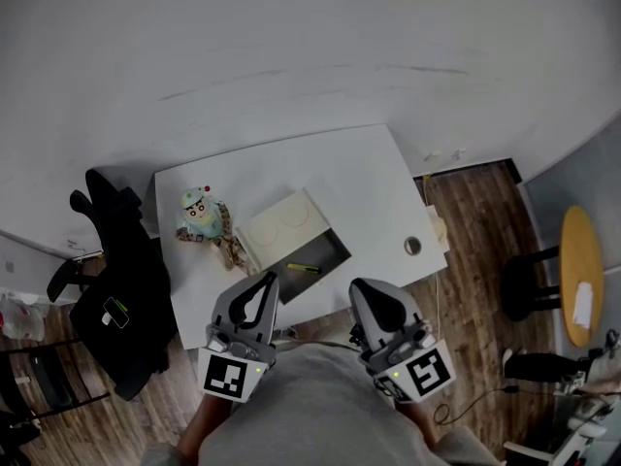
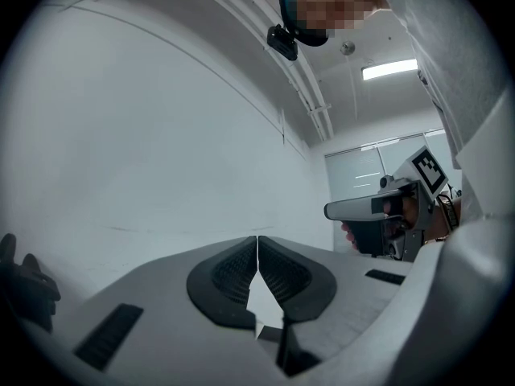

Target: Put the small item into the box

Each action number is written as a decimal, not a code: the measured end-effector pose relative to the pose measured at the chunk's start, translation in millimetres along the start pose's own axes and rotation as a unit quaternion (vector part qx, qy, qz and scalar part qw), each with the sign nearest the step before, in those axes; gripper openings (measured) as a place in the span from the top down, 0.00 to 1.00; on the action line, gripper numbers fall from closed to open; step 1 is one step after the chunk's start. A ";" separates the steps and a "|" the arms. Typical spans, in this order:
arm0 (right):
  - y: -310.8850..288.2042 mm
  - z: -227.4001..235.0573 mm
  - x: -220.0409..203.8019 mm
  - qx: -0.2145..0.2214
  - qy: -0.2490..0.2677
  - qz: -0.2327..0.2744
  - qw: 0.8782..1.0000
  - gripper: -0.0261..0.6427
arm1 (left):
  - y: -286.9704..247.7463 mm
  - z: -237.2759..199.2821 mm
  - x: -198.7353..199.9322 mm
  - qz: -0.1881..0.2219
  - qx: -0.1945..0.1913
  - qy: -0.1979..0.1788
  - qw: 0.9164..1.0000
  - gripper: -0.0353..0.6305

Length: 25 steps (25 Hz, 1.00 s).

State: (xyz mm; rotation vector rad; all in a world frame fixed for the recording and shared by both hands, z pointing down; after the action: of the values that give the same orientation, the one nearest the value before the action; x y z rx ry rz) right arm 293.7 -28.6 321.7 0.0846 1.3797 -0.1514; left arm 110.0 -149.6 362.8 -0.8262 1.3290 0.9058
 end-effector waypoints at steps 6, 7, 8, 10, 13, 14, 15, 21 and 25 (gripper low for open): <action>4.5 -0.1 -6.2 -0.023 -0.018 0.013 0.999 0.91 | 1.8 3.5 -2.8 0.000 0.001 0.002 1.000 0.89; 5.2 -0.2 -6.5 -0.024 -0.019 0.012 0.999 0.91 | 1.6 3.8 -2.5 0.000 0.001 0.001 1.000 0.89; 6.2 -0.4 -6.6 -0.023 -0.020 0.012 0.999 0.91 | 1.3 4.3 -2.1 0.001 0.001 0.001 1.000 0.89; 8.9 -0.1 -7.3 -0.022 -0.016 0.011 1.000 0.91 | 1.6 5.7 -1.8 0.002 0.002 0.003 1.000 0.89; 12.3 2.3 -9.4 -0.024 -0.013 0.008 1.000 0.91 | 2.5 7.8 -2.3 0.001 0.001 0.003 1.000 0.89; 13.5 3.0 -9.9 -0.026 -0.013 0.007 1.000 0.91 | 2.5 8.9 -2.6 0.000 0.001 0.003 1.000 0.89; 14.9 3.5 -10.3 -0.027 -0.013 0.007 1.000 0.91 | 2.6 10.1 -2.9 0.000 0.000 0.004 1.000 0.89; 23.1 4.2 -12.4 -0.030 -0.016 0.008 0.999 0.91 | 1.0 17.6 -3.6 -0.006 -0.012 0.004 1.000 0.89; 25.8 5.3 -14.1 -0.031 -0.020 0.006 0.999 0.91 | -0.3 20.2 -3.9 -0.004 -0.014 0.005 1.000 0.89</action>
State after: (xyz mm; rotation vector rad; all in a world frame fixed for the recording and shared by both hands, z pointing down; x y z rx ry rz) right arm 300.2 -3.1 335.8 0.0371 1.3435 -0.0994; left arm 118.9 -131.9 368.2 -0.8589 1.3235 0.9158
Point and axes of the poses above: the fingertips, and each gripper's own axes: y backward along the fingers, z to its right, x out of its top, the point moved 9 cm from there along y, backward along the fingers, and after that the axes turned 8 degrees about -y, right-handed, at the moved point
